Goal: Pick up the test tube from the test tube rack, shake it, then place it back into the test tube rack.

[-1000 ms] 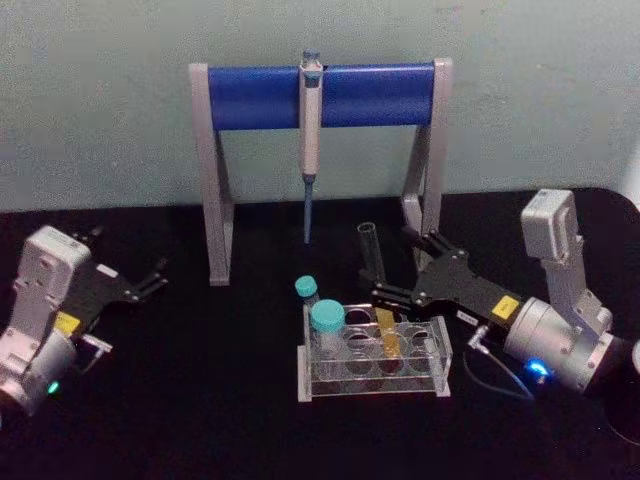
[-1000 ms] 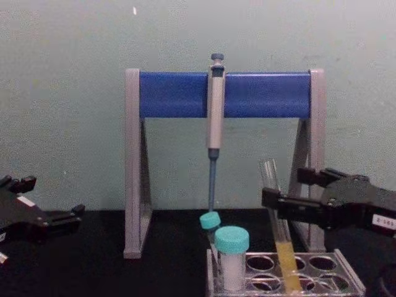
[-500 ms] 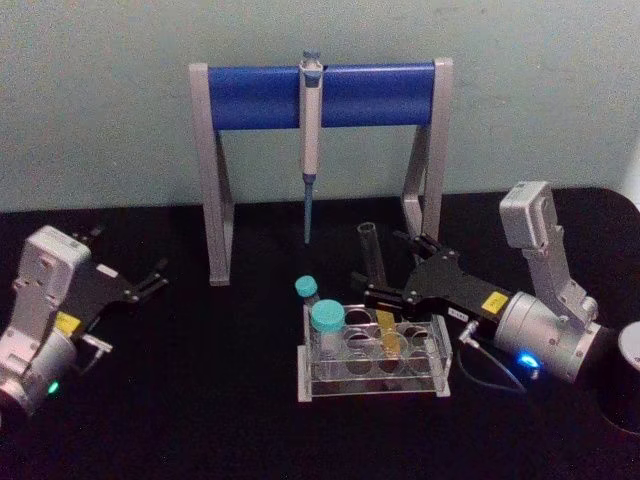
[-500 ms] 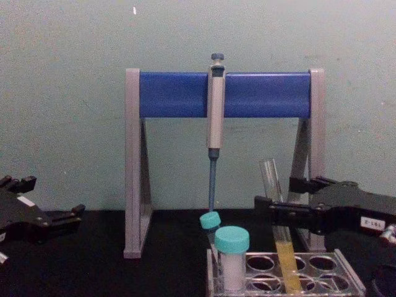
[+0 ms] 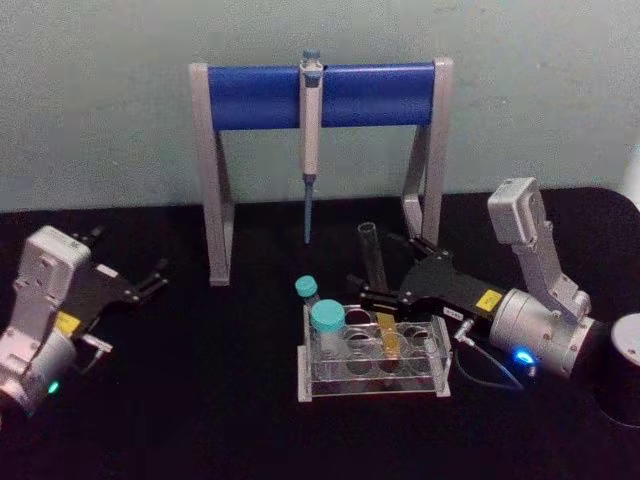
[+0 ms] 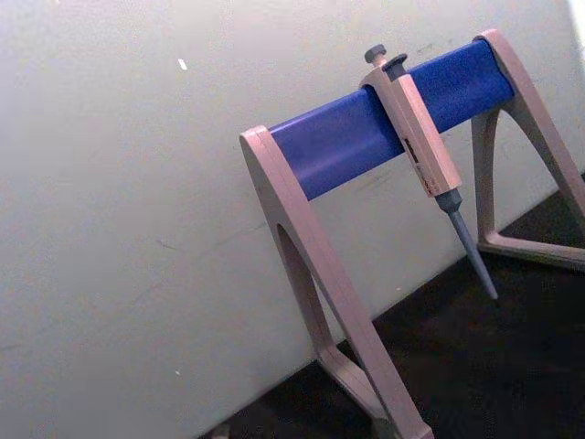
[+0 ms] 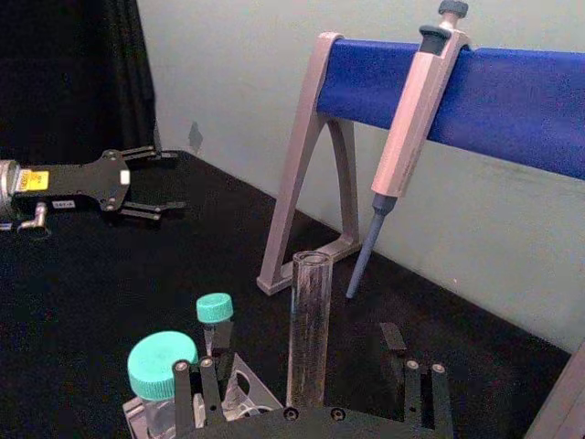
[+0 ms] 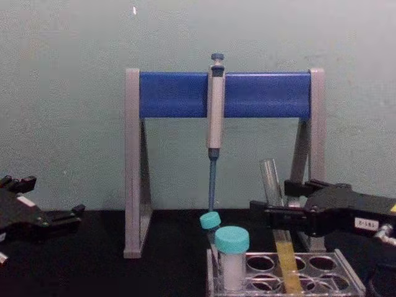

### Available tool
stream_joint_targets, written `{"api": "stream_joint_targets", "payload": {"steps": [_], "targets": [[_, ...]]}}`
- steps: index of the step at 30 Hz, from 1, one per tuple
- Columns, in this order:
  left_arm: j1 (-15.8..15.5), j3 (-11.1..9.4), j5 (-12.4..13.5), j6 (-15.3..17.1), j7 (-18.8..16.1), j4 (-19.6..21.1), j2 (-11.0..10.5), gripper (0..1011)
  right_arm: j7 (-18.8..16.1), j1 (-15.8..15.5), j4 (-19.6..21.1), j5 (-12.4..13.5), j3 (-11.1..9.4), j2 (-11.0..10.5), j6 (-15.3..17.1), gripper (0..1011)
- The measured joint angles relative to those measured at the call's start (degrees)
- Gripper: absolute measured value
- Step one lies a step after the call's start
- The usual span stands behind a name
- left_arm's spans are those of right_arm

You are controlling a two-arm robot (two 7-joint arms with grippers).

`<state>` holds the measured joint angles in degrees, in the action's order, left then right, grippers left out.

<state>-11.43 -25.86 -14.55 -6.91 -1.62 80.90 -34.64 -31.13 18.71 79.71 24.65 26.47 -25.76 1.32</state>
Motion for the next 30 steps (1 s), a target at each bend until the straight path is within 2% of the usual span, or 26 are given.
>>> {"api": "stream_joint_targets", "payload": {"steps": [12, 30], "targets": [[0.0, 0.0, 0.0, 0.0, 0.0, 0.0, 0.0, 1001, 0.5, 0.1, 0.3, -1.7, 0.4, -0.4, -0.1, 1000], [0.0, 0.0, 0.0, 0.0, 0.0, 0.0, 0.0, 1002, 0.4, 0.1, 0.3, -1.4, 0.4, -0.3, -0.1, 1000]]}}
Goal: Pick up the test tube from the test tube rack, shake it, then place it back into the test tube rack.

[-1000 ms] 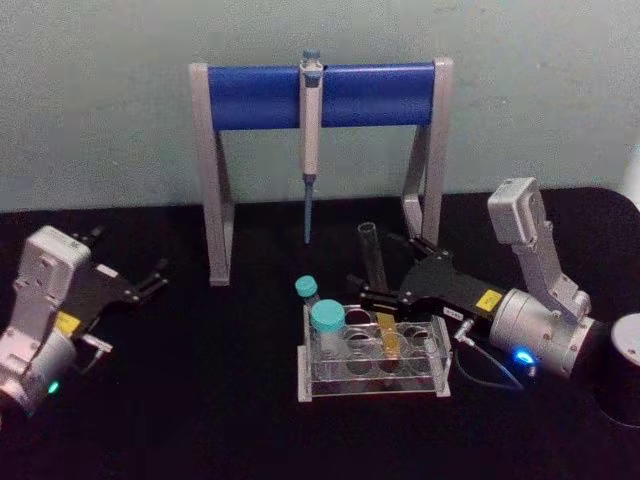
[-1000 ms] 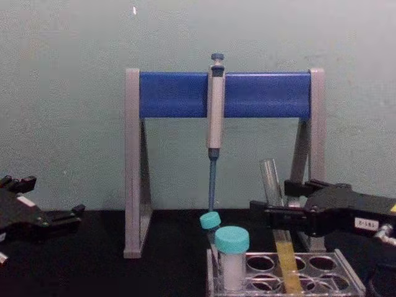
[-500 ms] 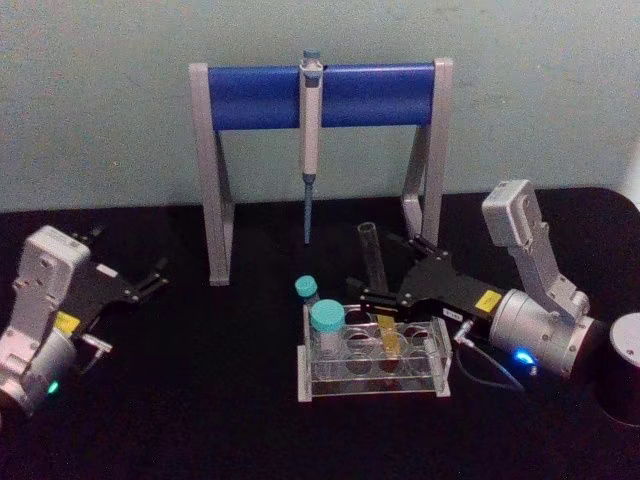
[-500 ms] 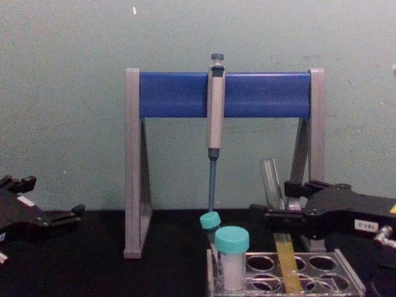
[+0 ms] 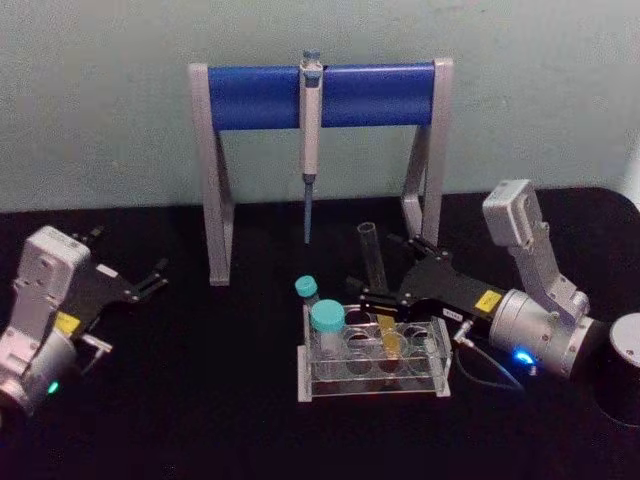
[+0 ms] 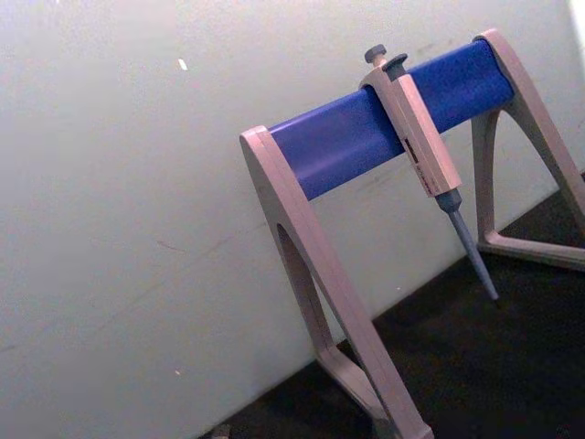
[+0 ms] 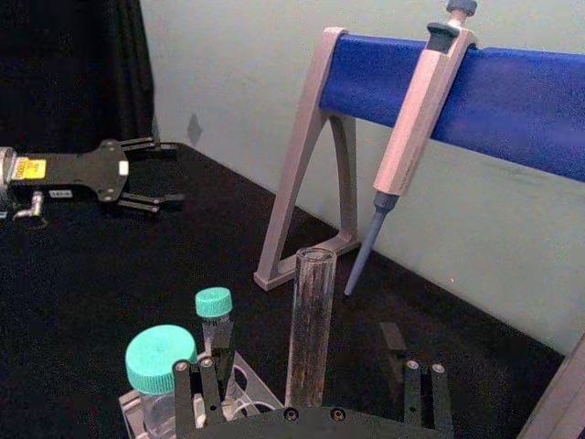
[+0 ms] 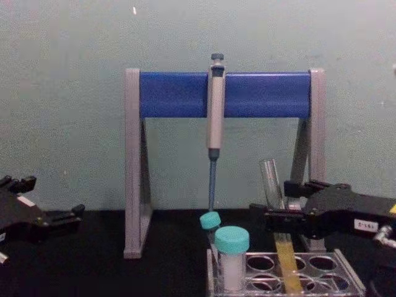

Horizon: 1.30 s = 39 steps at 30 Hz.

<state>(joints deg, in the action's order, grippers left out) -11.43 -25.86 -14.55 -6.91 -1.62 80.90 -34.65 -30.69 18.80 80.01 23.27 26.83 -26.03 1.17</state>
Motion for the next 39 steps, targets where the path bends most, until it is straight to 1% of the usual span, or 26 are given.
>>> {"api": "stream_joint_targets", "payload": {"steps": [6, 11, 13, 14, 15, 17, 19, 21, 22, 24, 25, 26, 28, 30, 32, 33, 39], "targets": [[0.0, 0.0, 0.0, 0.0, 0.0, 0.0, 0.0, 1001, 0.0, 0.0, 0.0, 0.1, 0.0, 0.0, 0.0, 1000], [0.0, 0.0, 0.0, 0.0, 0.0, 0.0, 0.0, 1001, 0.0, 0.0, 0.0, 0.1, 0.0, 0.0, 0.0, 910], [0.0, 0.0, 0.0, 0.0, 0.0, 0.0, 0.0, 1001, 0.0, 0.0, 0.0, 0.1, 0.0, 0.0, 0.0, 849], [0.0, 0.0, 0.0, 0.0, 0.0, 0.0, 0.0, 1001, 0.0, 0.0, 0.0, 0.1, 0.0, 0.0, 0.0, 835], [0.0, 0.0, 0.0, 0.0, 0.0, 0.0, 0.0, 1001, 0.0, 0.0, 0.0, 0.1, 0.0, 0.0, 0.0, 785], [0.0, 0.0, 0.0, 0.0, 0.0, 0.0, 0.0, 1001, 0.0, 0.0, 0.0, 0.1, 0.0, 0.0, 0.0, 738], [0.0, 0.0, 0.0, 0.0, 0.0, 0.0, 0.0, 1001, 0.0, 0.0, 0.0, 0.2, 0.0, 0.0, 0.0, 662], [0.0, 0.0, 0.0, 0.0, 0.0, 0.0, 0.0, 1001, 0.0, 0.0, 0.0, 0.2, 0.0, 0.0, 0.0, 621], [0.0, 0.0, 0.0, 0.0, 0.0, 0.0, 0.0, 1001, 0.0, 0.0, 0.0, 0.2, 0.0, 0.0, 0.0, 561], [0.0, 0.0, 0.0, 0.0, 0.0, 0.0, 0.0, 1001, 0.0, 0.0, 0.0, 0.2, 0.0, 0.0, 0.0, 529], [0.0, 0.0, 0.0, 0.0, 0.0, 0.0, 0.0, 1001, 0.0, 0.0, 0.0, 0.2, 0.0, 0.0, 0.0, 497], [0.0, 0.0, 0.0, 0.0, 0.0, 0.0, 0.0, 1001, 0.0, 0.0, 0.0, 0.2, 0.0, 0.0, 0.0, 439], [0.0, 0.0, 0.0, 0.0, 0.0, 0.0, 0.0, 1001, 0.0, 0.0, 0.0, 0.2, 0.0, 0.0, 0.0, 382], [0.0, 0.0, 0.0, 0.0, 0.0, 0.0, 0.0, 1001, 0.0, 0.0, 0.0, 0.2, 0.0, 0.0, 0.0, 294], [0.0, 0.0, 0.0, 0.0, 0.0, 0.0, 0.0, 1001, 0.0, 0.0, 0.0, 0.2, 0.0, 0.0, 0.0, 242], [0.0, 0.0, 0.0, 0.0, 0.0, 0.0, 0.0, 1001, 0.0, 0.0, 0.0, 0.2, 0.0, 0.0, 0.0, 229], [0.0, 0.0, 0.0, 0.0, 0.0, 0.0, 0.0, 1001, 0.0, 0.0, 0.0, 0.2, 0.0, 0.0, 0.0, 229]]}}
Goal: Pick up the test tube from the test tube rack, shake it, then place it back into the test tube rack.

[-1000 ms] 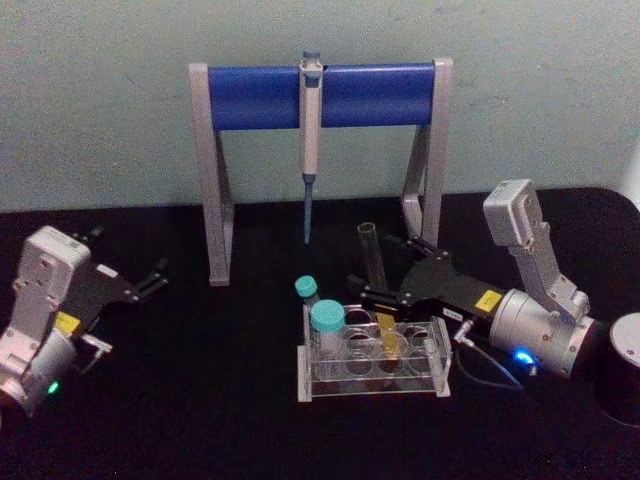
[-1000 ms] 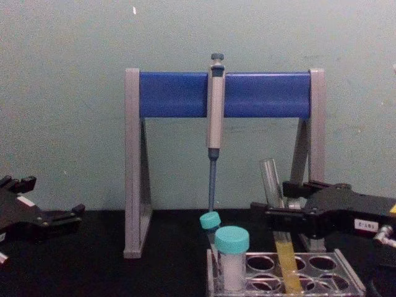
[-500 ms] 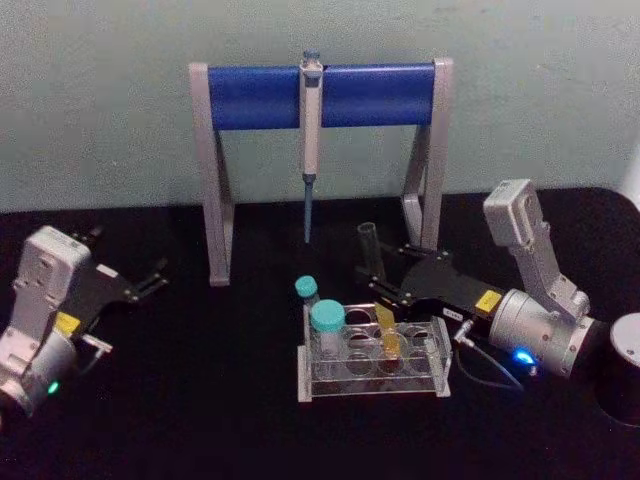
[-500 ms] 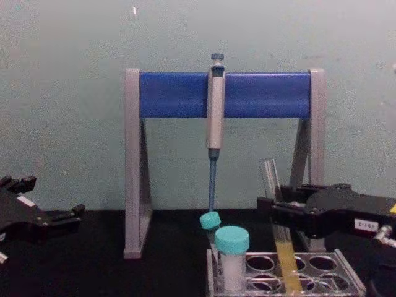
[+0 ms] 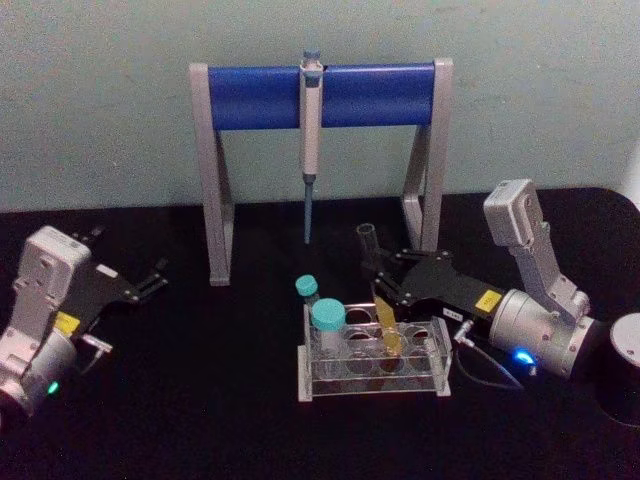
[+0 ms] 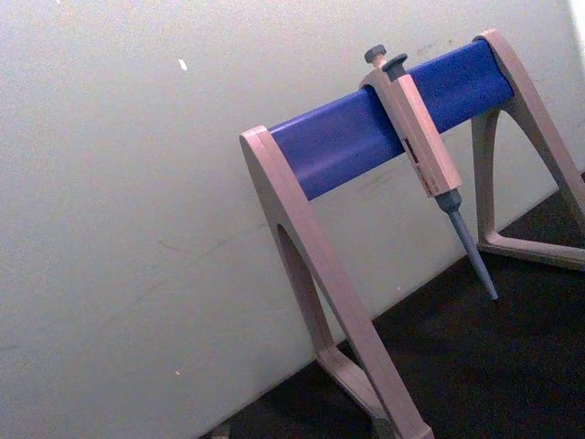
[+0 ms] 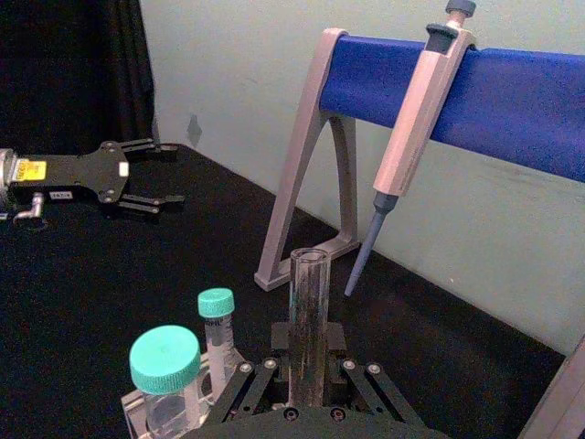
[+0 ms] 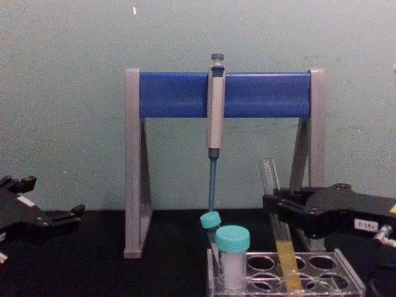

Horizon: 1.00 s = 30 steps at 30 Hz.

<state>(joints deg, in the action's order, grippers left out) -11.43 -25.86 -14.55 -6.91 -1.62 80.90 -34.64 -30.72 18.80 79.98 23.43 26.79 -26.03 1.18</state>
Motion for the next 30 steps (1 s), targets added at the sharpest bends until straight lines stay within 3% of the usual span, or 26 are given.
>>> {"api": "stream_joint_targets", "payload": {"steps": [19, 30], "targets": [[0.0, 0.0, 0.0, 0.0, 0.0, 0.0, 0.0, 1001, 0.0, 0.0, 0.0, 0.0, 0.0, 0.0, 0.0, 229], [0.0, 0.0, 0.0, 0.0, 0.0, 0.0, 0.0, 1001, -1.3, -0.5, 1.0, 0.3, -0.4, -0.3, -1.9, 229]]}}
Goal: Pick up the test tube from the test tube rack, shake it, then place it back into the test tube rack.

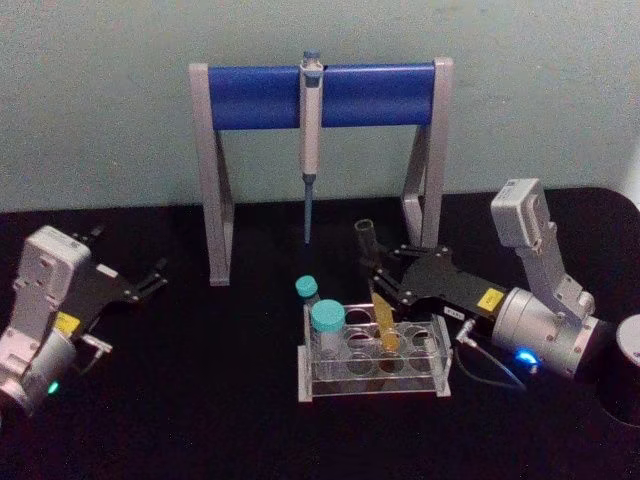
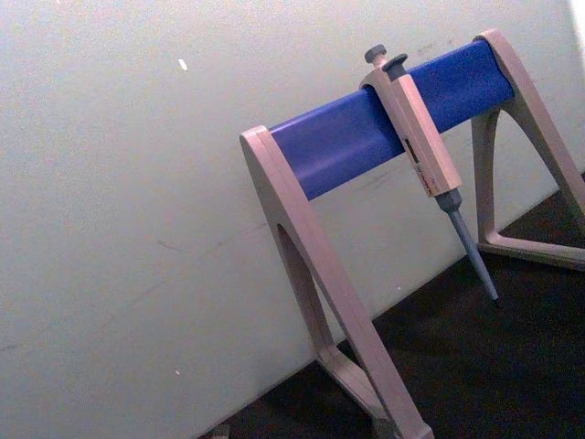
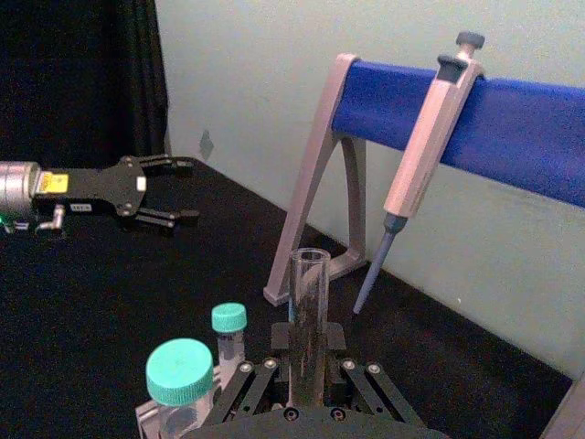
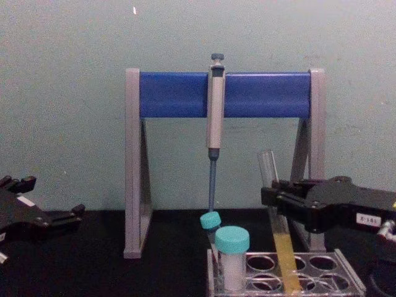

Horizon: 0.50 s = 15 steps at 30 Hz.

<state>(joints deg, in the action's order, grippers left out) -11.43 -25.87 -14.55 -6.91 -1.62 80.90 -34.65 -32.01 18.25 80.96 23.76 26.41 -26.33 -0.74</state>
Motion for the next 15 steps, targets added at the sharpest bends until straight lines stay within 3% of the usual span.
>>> {"api": "stream_joint_targets", "payload": {"steps": [15], "targets": [[0.0, 0.0, 0.0, 0.0, 0.0, 0.0, 0.0, 1001, 0.1, -2.3, 3.2, 1.8, -2.8, -0.4, -4.9, 229]]}}
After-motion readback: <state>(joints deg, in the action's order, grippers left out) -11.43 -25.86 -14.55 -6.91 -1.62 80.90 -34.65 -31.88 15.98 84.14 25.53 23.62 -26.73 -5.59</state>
